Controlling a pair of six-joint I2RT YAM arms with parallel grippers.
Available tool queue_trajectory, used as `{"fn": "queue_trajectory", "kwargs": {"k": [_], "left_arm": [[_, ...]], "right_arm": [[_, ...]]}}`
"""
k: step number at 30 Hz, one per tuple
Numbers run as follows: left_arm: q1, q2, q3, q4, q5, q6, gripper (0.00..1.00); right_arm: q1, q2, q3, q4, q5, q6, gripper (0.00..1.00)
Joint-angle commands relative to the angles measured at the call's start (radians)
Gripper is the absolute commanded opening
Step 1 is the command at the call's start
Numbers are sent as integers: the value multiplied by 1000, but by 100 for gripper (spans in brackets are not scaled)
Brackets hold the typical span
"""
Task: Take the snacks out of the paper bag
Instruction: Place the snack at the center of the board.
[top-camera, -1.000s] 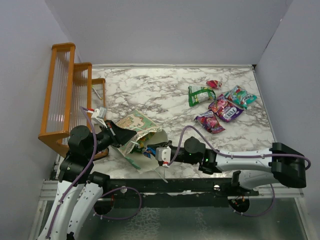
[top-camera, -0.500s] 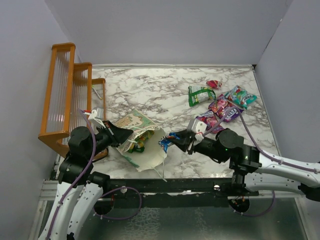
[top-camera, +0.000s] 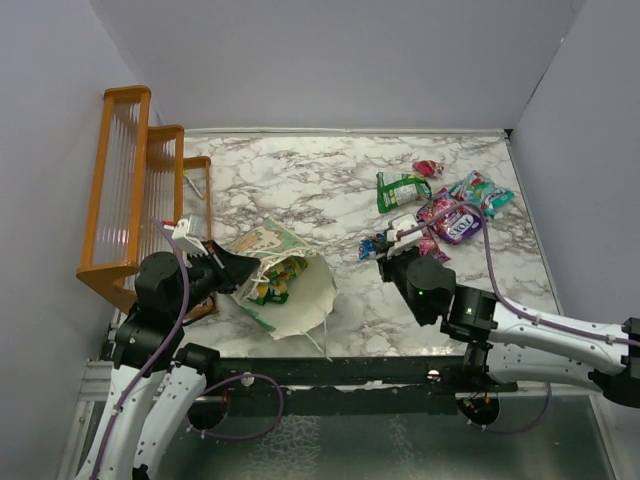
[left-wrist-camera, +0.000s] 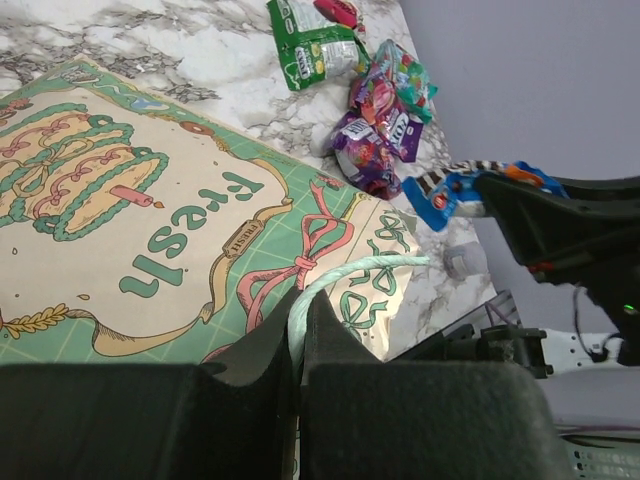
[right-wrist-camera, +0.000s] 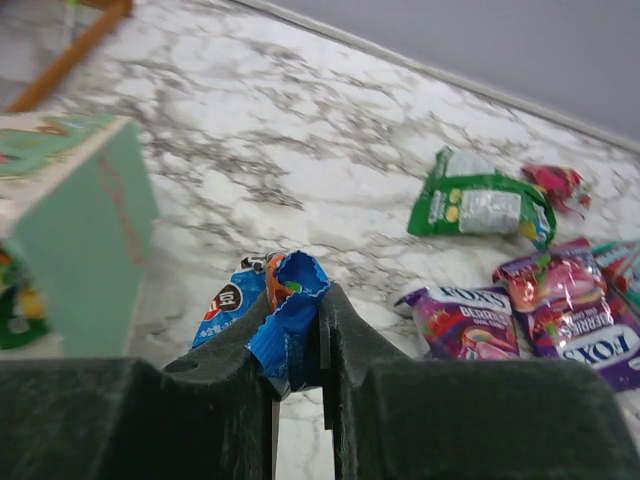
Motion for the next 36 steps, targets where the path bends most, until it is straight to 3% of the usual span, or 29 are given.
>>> {"fn": "queue_trajectory", "kwargs": {"k": [1, 4, 10, 17, 25, 29, 36], "left_arm": [[-3, 11, 48, -15, -13, 15, 0], [-2, 21, 60, -22, -2, 19, 0], [-1, 21, 56, -10, 8, -5, 0], [-3, 20, 41, 17, 25, -30, 0], [-2, 15, 42, 16, 26, -30, 0], [-2, 9, 38, 16, 31, -27, 0], [-2, 7, 8, 58, 114, 17, 0]], "right_arm": [[-168, 82, -85, 88, 34, 137, 11], [-295, 162, -154, 172, -64, 226, 11], [-319, 345, -214, 367, 5, 247, 11], [-347, 508, -190, 354, 131, 372, 11], [-385, 575, -213, 306, 151, 530, 18], [-392, 564, -235, 267, 143, 592, 30], [-393, 351, -319, 234, 84, 560, 66]]}}
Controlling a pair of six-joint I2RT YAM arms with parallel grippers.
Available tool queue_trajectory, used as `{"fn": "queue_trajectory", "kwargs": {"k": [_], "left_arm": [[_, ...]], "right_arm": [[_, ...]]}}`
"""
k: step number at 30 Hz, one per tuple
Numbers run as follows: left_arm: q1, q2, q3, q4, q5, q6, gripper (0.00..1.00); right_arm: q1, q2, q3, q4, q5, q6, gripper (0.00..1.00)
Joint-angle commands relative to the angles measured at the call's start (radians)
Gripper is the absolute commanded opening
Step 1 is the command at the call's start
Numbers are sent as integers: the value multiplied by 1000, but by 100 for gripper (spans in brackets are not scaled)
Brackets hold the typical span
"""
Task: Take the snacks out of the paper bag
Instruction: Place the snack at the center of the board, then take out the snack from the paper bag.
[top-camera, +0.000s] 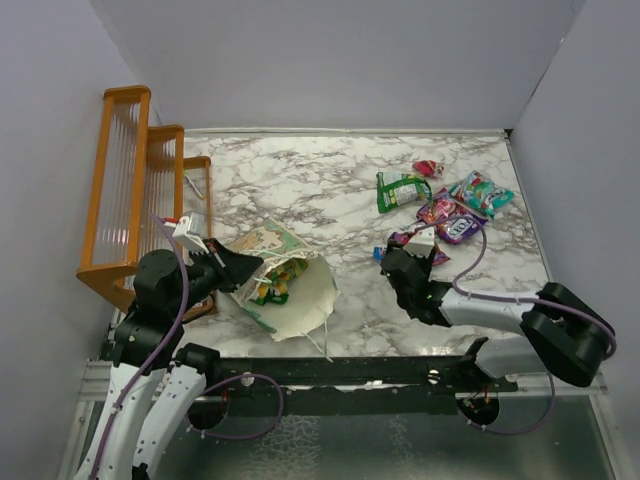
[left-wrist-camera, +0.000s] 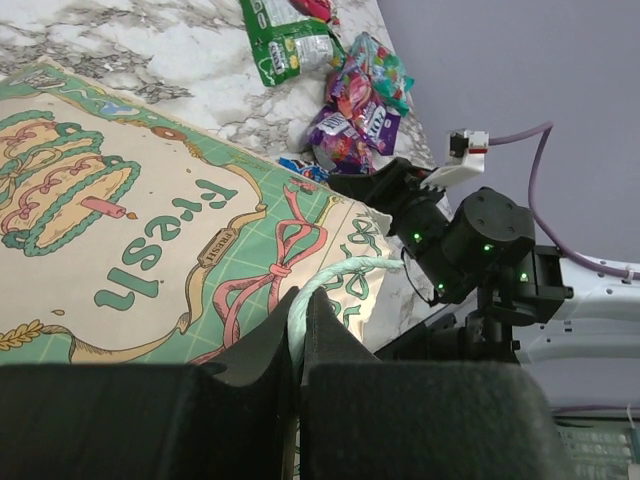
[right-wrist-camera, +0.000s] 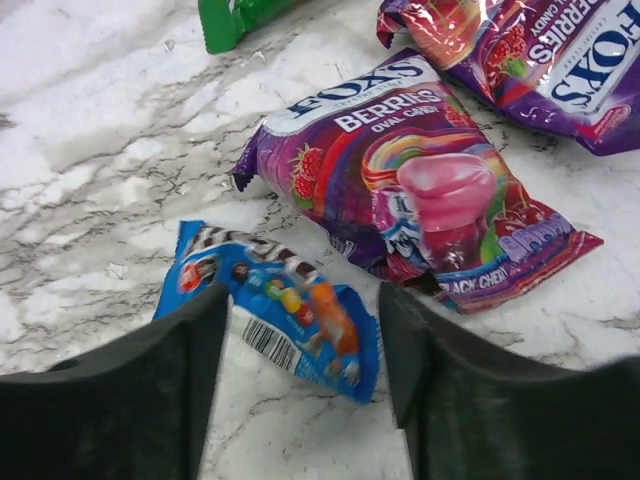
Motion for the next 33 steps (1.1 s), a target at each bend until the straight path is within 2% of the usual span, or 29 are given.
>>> {"fn": "queue_trajectory", "kwargs": {"k": [1, 5, 9, 14, 19, 22, 25, 29, 33], "left_arm": [[-2, -14, -23, 55, 91, 44, 0], [-3, -20, -36, 68, 137, 71, 0], [-2, -24, -45, 65, 160, 97, 0], [-3, -33, -49, 40, 166, 117, 0], [-2, -65, -54, 21, 188, 135, 0], [-2, -94, -64, 12, 203, 149, 0], [-2, -130, -92, 21, 237, 153, 0], [-2, -169, -133, 37, 287, 145, 0], [-2, -208, -140, 41, 319, 144, 0]], "right_arm": [[-10, -188, -44, -53, -14, 0, 71], [-9, -374, -73, -53, -68, -148, 82], [-9, -528, -103, 13, -261, -352, 86], [-8, -612, -77, 9, -581, -465, 85], [-1, -625, -83, 116, -1123, -607, 76], [50, -605, -87, 199, -1294, -650, 76], [160, -576, -74, 221, -1337, -777, 76], [346, -498, -30, 169, -1295, -1013, 76], [498, -380, 21, 169, -1160, -1165, 76]]}}
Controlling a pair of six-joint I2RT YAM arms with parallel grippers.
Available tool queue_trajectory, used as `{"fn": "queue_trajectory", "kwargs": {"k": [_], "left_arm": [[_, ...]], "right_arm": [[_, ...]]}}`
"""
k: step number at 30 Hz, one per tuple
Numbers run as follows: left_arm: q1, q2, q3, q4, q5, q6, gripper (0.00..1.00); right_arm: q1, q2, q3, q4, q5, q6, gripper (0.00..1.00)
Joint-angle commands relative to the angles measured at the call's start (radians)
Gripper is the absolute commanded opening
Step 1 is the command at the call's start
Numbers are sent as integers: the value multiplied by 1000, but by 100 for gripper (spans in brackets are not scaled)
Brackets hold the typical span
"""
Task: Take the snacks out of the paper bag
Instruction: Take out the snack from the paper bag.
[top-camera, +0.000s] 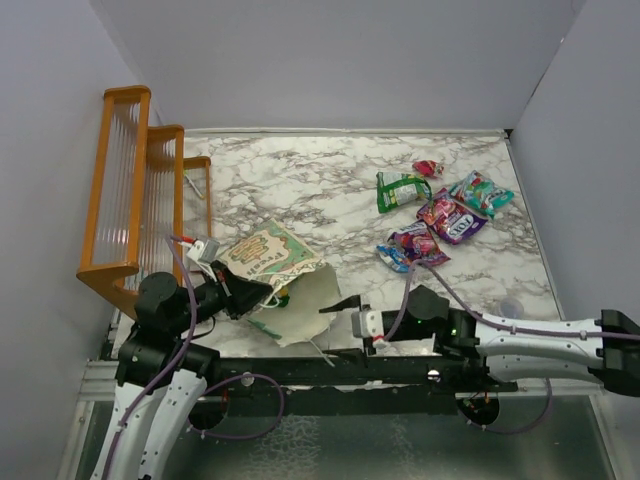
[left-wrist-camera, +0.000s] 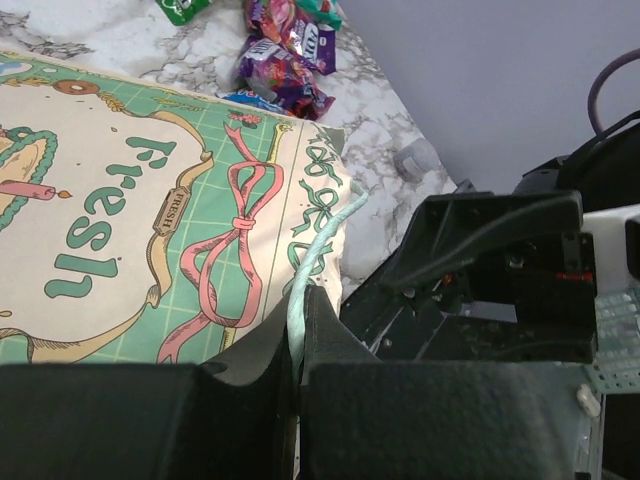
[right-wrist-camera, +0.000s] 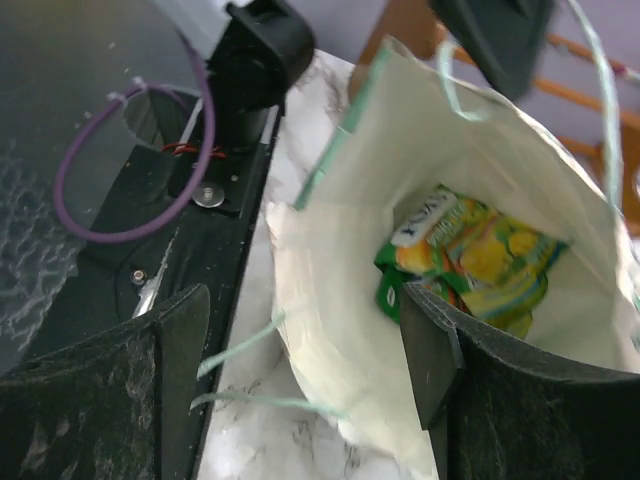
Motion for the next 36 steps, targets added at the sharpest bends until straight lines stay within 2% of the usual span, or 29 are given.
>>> {"fn": "queue_trajectory", "kwargs": {"k": [1, 4, 11, 17, 22, 29, 36], "left_arm": [[-2, -52, 4, 9, 67, 19, 0], [-2, -80, 18, -30, 46, 37, 0], [-2, -136, 62, -166, -60, 106, 0], [-1, -138, 20, -78, -73, 27, 0], [6, -151, 36, -92, -156, -9, 0], [6, -196, -32, -9, -115, -79, 0], [8, -217, -43, 7, -84, -76, 0]], "right_arm": [[144, 129, 86, 9, 95, -278, 76], [186, 234, 131, 30, 187, -370, 75], [190, 454, 208, 175, 332, -476, 73], [191, 636, 291, 240, 407, -500, 65], [192, 737, 356, 262, 455, -490, 64], [185, 853, 441, 256, 588, -509, 64], [142, 916, 443, 299, 531, -510, 63]]}}
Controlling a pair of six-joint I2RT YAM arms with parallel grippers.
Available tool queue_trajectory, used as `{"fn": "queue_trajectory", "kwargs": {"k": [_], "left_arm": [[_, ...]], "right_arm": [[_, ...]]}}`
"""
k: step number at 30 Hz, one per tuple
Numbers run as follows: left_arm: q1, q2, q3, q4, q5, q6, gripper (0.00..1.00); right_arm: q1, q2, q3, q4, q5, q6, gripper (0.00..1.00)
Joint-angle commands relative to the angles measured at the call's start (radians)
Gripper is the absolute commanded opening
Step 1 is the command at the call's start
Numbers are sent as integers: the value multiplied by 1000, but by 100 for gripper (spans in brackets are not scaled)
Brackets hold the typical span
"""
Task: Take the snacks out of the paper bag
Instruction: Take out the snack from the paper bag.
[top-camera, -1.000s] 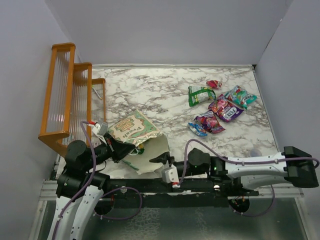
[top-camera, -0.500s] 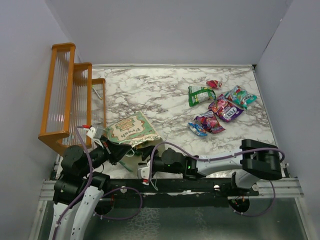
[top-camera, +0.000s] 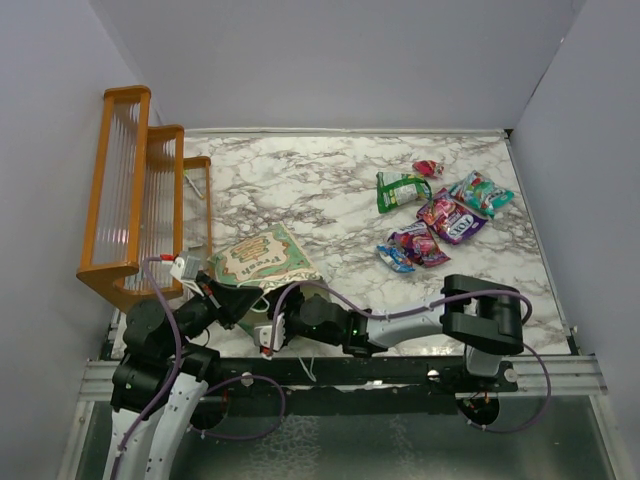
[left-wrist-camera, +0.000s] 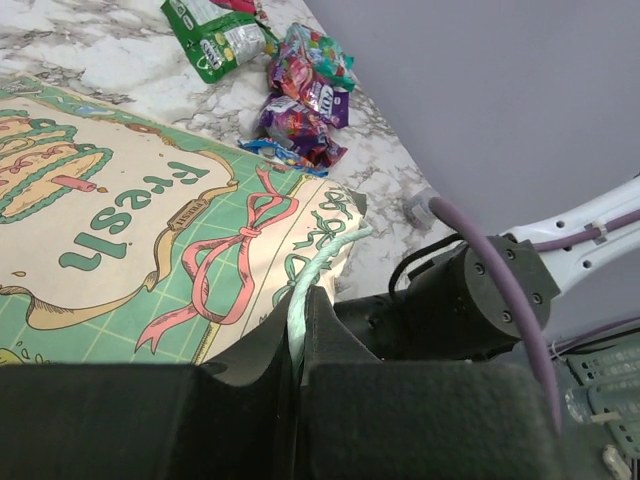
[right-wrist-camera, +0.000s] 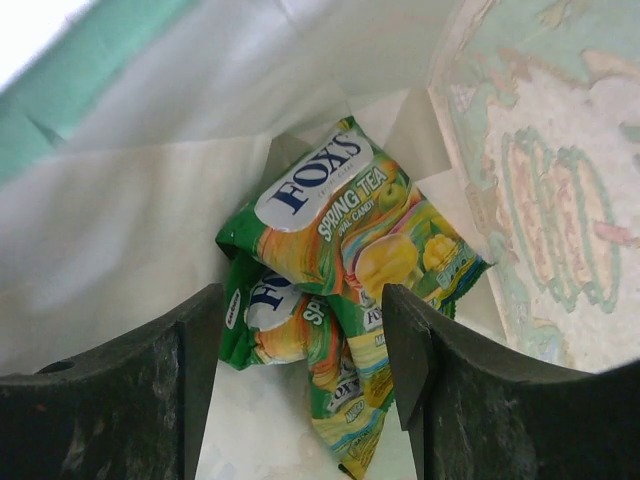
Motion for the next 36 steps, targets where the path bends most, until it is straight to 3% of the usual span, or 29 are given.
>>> {"fn": "queue_trajectory", "kwargs": {"k": [1, 14, 27, 32, 36], "left_arm": [[8, -17, -5, 50, 23, -13, 0], [10, 17, 37, 86, 59, 45, 0], [10, 15, 35, 103, 83, 51, 0], [12, 16, 35, 103, 82, 51, 0], [12, 18, 35, 98, 74, 52, 0]], "right_arm": [[-35, 64, 24, 86, -2, -7, 63], [-90, 212, 80, 275, -56, 1, 70], [-150, 341, 217, 211, -100, 67, 69], [-172, 364, 255, 175, -137, 130, 60], [-179, 374, 272, 168, -145, 151, 38]]}}
